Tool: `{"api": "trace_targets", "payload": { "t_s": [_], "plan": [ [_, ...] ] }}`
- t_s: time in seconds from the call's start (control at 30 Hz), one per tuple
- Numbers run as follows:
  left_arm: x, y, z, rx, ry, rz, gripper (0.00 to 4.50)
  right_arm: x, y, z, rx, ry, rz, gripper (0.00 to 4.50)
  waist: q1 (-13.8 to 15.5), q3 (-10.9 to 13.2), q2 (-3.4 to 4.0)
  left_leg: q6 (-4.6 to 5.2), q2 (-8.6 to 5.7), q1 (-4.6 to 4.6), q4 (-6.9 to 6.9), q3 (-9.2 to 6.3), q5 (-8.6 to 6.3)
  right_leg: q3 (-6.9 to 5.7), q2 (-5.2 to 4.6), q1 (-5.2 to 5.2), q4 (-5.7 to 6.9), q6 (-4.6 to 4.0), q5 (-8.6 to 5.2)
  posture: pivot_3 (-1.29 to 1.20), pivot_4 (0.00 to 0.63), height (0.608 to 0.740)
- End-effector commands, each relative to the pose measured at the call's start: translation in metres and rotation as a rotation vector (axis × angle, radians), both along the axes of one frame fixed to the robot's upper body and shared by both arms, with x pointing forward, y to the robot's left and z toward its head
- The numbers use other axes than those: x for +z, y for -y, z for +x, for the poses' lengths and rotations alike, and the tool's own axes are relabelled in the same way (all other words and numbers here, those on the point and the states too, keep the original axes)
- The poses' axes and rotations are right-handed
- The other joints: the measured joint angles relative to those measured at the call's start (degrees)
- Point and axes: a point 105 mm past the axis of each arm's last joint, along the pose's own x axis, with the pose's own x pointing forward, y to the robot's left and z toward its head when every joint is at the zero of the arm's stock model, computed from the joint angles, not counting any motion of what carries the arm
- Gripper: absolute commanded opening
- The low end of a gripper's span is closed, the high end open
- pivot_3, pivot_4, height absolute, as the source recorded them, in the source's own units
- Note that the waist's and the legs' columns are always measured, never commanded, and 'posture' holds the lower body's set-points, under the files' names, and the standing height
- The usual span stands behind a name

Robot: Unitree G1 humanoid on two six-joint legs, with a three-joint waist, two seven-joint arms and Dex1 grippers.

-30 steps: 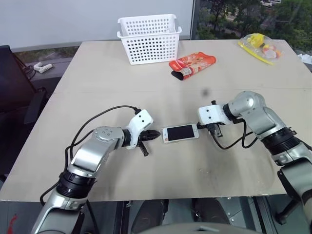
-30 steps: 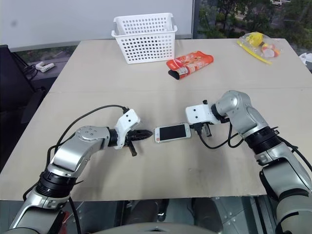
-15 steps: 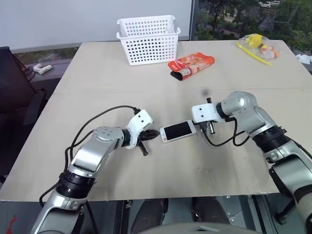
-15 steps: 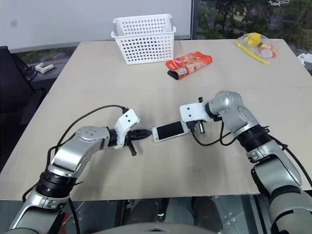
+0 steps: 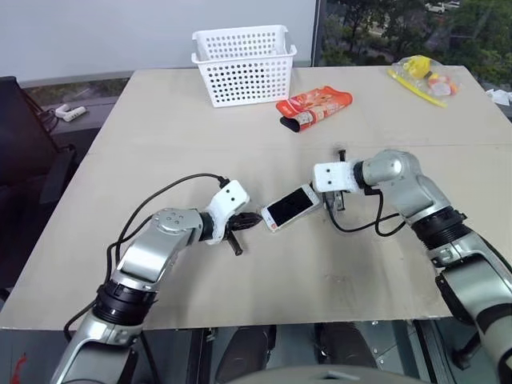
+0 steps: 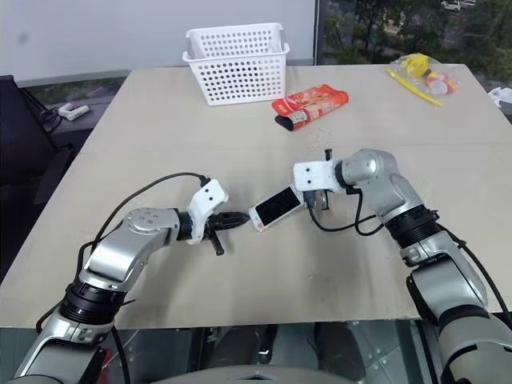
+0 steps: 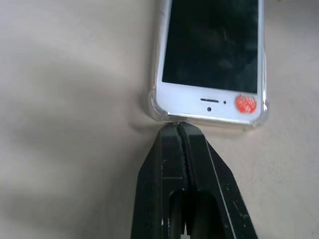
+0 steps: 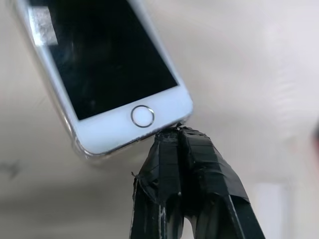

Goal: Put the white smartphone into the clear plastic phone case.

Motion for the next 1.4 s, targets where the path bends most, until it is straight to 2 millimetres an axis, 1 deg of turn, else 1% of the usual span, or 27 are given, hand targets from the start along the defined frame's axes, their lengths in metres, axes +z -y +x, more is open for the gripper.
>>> {"api": "trace_targets", "payload": {
  "t_s": [0.03, 0.07, 0.1, 0.17, 0.23, 0.3, 0.37, 0.47, 0.57, 0.67, 0.73, 0.8, 0.87, 0.93, 0.97, 1.03, 1.1, 1.17, 1.23, 1.33, 1.4],
  "plan": [
    [0.031, -0.001, 0.004, -0.006, 0.118, -0.071, 0.00, 0.028, 0.009, -0.005, -0.047, 0.009, 0.237, 0.02, 0.2, 0.0, -0.01, -0.05, -0.01, -0.01, 0.00, -0.03, 0.03, 0.00, -0.01, 0.00, 0.00, 0.00, 0.00, 0.00, 0.150, 0.740],
    [0.035, 0.001, 0.004, -0.008, 0.123, -0.099, 0.00, 0.030, 0.014, -0.008, -0.076, -0.013, 0.326, 0.02, 0.3, 0.0, -0.01, -0.08, -0.02, -0.03, -0.03, -0.06, 0.05, 0.01, -0.04, 0.01, -0.05, 0.00, 0.00, 0.00, 0.150, 0.740],
    [0.037, 0.003, 0.003, -0.015, 0.122, -0.116, 0.00, 0.028, 0.020, -0.009, -0.111, -0.032, 0.379, 0.02, 0.4, 0.0, -0.01, -0.09, -0.02, -0.07, -0.05, -0.13, 0.05, 0.02, -0.06, 0.01, -0.09, 0.00, 0.00, 0.00, 0.150, 0.740],
    [0.035, 0.007, 0.000, -0.030, 0.119, -0.116, 0.00, 0.017, 0.030, -0.013, -0.174, -0.054, 0.455, 0.02, 0.4, 0.0, -0.01, -0.04, -0.05, -0.07, -0.11, -0.15, 0.02, 0.02, -0.10, 0.01, -0.10, 0.00, 0.00, 0.00, 0.150, 0.740],
    [0.033, 0.010, 0.000, -0.035, 0.124, -0.117, 0.00, 0.011, 0.033, -0.016, -0.206, -0.061, 0.529, 0.02, 0.2, 0.0, 0.00, -0.03, -0.05, -0.06, -0.14, -0.15, 0.01, 0.03, -0.09, 0.01, -0.09, 0.00, 0.00, 0.00, 0.150, 0.740],
    [0.036, 0.018, 0.001, -0.044, 0.136, -0.161, 0.00, 0.009, 0.024, -0.020, -0.233, -0.114, 0.718, 0.02, -0.3, 0.0, 0.03, 0.02, -0.05, -0.05, -0.16, -0.13, -0.01, 0.05, -0.09, 0.00, -0.07, -0.01, 0.00, 0.00, 0.150, 0.740],
    [0.035, 0.029, 0.000, -0.061, 0.124, -0.201, 0.00, 0.000, 0.015, -0.024, -0.257, -0.180, 0.856, 0.02, -0.4, 0.0, 0.02, 0.07, 0.03, 0.08, -0.17, -0.03, -0.04, 0.06, 0.00, 0.02, -0.01, -0.01, -0.01, 0.00, 0.150, 0.740],
    [0.016, 0.041, -0.004, -0.081, 0.088, -0.176, 0.00, -0.015, 0.004, -0.029, -0.250, -0.245, 0.927, 0.02, -0.2, 0.0, 0.03, 0.05, 0.03, 0.08, -0.16, -0.05, -0.03, 0.12, 0.01, 0.03, 0.01, -0.01, -0.01, 0.00, 0.150, 0.740],
    [0.003, 0.042, -0.001, -0.052, 0.064, -0.165, 0.00, -0.023, -0.002, -0.028, -0.260, -0.282, 0.959, 0.02, 0.0, 0.0, 0.03, 0.05, -0.08, 0.05, -0.14, 0.05, -0.02, 0.08, 0.01, 0.01, -0.01, 0.00, 0.00, 0.00, 0.150, 0.740],
    [-0.008, 0.040, 0.003, -0.014, 0.050, -0.150, 0.00, -0.041, -0.006, -0.023, -0.304, -0.321, 0.921, 0.02, 0.0, 0.0, 0.03, 0.06, -0.08, 0.08, -0.12, 0.05, -0.02, 0.04, 0.02, 0.02, -0.01, 0.00, 0.00, 0.00, 0.150, 0.740],
    [-0.011, 0.038, 0.004, -0.001, 0.045, -0.147, 0.00, -0.055, -0.002, -0.017, -0.366, -0.349, 0.881, 0.02, 0.0, 0.0, 0.04, 0.06, -0.05, 0.10, -0.12, 0.04, -0.02, 0.03, 0.02, 0.03, 0.00, 0.00, 0.00, 0.00, 0.150, 0.740],
    [-0.015, 0.036, 0.003, 0.005, 0.040, -0.142, 0.00, -0.077, 0.002, -0.015, -0.431, -0.400, 0.779, 0.02, -0.1, -0.1, 0.08, 0.06, -0.04, 0.11, -0.13, 0.05, -0.02, 0.04, 0.02, 0.03, 0.01, 0.00, 0.00, 0.00, 0.150, 0.740],
    [-0.017, 0.035, 0.001, 0.008, 0.035, -0.140, 0.00, -0.091, 0.007, -0.014, -0.489, -0.438, 0.708, 0.02, -0.1, -0.3, 0.04, 0.07, -0.04, 0.21, -0.13, 0.11, -0.03, 0.09, 0.02, 0.09, 0.01, 0.00, 0.00, 0.00, 0.150, 0.740],
    [-0.019, 0.035, 0.000, 0.009, 0.033, -0.136, 0.00, -0.101, 0.008, -0.018, -0.516, -0.496, 0.646, 0.02, 0.0, -0.4, 0.03, 0.07, -0.04, 0.35, -0.14, 0.09, -0.03, 0.07, 0.02, 0.21, 0.00, -0.01, -0.01, 0.00, 0.150, 0.740],
    [-0.019, 0.034, 0.000, 0.011, 0.032, -0.135, 0.00, -0.104, 0.005, -0.024, -0.488, -0.512, 0.610, 0.02, 0.1, -0.5, 0.04, 0.08, -0.04, 0.47, -0.16, 0.08, -0.04, 0.05, 0.01, 0.35, -0.02, -0.01, -0.01, 0.00, 0.150, 0.740],
    [-0.020, 0.034, -0.001, 0.016, 0.032, -0.135, 0.00, -0.111, 0.004, -0.031, -0.497, -0.565, 0.568, 0.02, 0.1, -0.6, 0.02, 0.10, -0.04, 1.03, -0.27, 0.06, -0.06, 0.03, -0.03, 0.93, -0.16, 0.00, -0.05, 0.00, 0.150, 0.740],
    [-0.020, 0.033, -0.001, 0.017, 0.031, -0.132, 0.00, -0.123, 0.004, -0.043, -0.478, -0.604, 0.463, 0.02, 0.1, -0.9, -0.02, 0.11, -0.03, 1.13, -0.28, -0.01, -0.07, -0.02, -0.03, 1.04, -0.21, -0.06, -0.13, 0.00, 0.150, 0.740],
    [-0.021, 0.033, -0.001, 0.018, 0.031, -0.130, 0.00, -0.134, 0.005, -0.054, -0.477, -0.657, 0.387, 0.02, 0.0, -1.3, -0.06, 0.11, -0.03, 1.13, -0.28, 0.00, -0.07, -0.01, -0.04, 1.04, -0.21, 0.09, -0.22, 0.00, 0.150, 0.740],
    [-0.021, 0.033, -0.001, 0.018, 0.031, -0.129, 0.00, -0.144, 0.009, -0.056, -0.540, -0.691, 0.337, 0.02, 0.0, -1.7, -0.16, 0.11, 0.00, 1.17, -0.30, -0.03, -0.07, -0.02, -0.04, 1.07, -0.23, 0.12, -0.23, 0.00, 0.150, 0.740],
    [-0.021, 0.033, -0.001, 0.018, 0.030, -0.129, 0.00, -0.154, 0.016, -0.055, -0.612, -0.677, 0.259, 0.02, 0.0, -2.2, -0.17, 0.09, 0.01, 1.25, -0.33, -0.06, -0.09, 0.02, -0.06, 1.16, -0.24, 0.09, -0.30, 0.00, 0.150, 0.740],
    [-0.022, 0.034, -0.001, 0.018, 0.029, -0.129, 0.00, -0.156, 0.016, -0.053, -0.654, -0.681, 0.262, 0.02, 0.0, -2.4, -0.27, -0.03, 0.02, 1.36, -0.36, -0.07, -0.16, 0.03, -0.07, 1.26, -0.25, 0.05, -0.35, 0.00, 0.150, 0.740]
  ]
}}
